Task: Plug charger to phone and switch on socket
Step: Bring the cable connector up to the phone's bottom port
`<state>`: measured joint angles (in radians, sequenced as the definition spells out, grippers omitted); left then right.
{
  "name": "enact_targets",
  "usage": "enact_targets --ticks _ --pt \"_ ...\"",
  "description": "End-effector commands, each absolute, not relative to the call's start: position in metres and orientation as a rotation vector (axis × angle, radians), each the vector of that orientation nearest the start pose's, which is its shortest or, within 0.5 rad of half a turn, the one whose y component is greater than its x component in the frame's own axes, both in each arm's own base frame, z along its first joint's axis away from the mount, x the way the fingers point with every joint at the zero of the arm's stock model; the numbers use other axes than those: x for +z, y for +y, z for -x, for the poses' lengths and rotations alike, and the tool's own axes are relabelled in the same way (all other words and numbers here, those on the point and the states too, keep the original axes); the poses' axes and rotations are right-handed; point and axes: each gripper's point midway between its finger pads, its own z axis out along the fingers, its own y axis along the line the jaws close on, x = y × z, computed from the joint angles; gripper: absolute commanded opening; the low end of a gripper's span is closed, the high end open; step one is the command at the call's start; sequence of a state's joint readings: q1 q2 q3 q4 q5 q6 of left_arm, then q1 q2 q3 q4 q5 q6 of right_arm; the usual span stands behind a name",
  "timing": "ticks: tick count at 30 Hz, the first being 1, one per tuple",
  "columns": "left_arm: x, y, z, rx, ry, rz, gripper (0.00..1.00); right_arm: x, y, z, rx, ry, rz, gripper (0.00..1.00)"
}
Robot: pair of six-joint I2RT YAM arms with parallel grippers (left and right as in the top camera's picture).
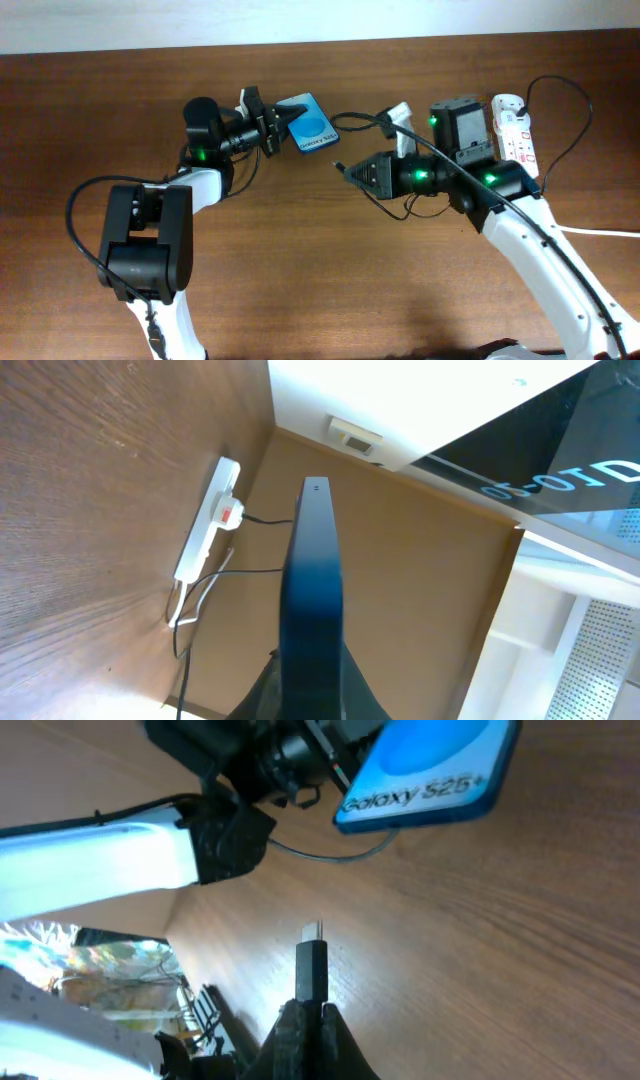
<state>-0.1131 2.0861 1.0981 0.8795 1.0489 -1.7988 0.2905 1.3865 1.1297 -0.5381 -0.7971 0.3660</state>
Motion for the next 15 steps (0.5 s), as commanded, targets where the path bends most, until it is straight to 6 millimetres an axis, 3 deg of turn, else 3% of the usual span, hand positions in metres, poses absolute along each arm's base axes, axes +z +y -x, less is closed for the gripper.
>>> enact_targets --ticks 1,6,15 --pt "0.166 -0.204 -0.479 -2.094 2.058 0.727 0.0 0.212 0.222 -0.311 1.272 2.441 0.191 0.04" --pt "0.165 -0.204 -0.479 -2.078 2.056 0.691 0.0 0.197 0.243 -0.323 1.238 2.463 0.131 0.04" --pt "0.165 -0.204 -0.48 -2.064 2.052 0.668 0.0 0.19 0.237 -0.341 1.151 2.457 0.004 0.04"
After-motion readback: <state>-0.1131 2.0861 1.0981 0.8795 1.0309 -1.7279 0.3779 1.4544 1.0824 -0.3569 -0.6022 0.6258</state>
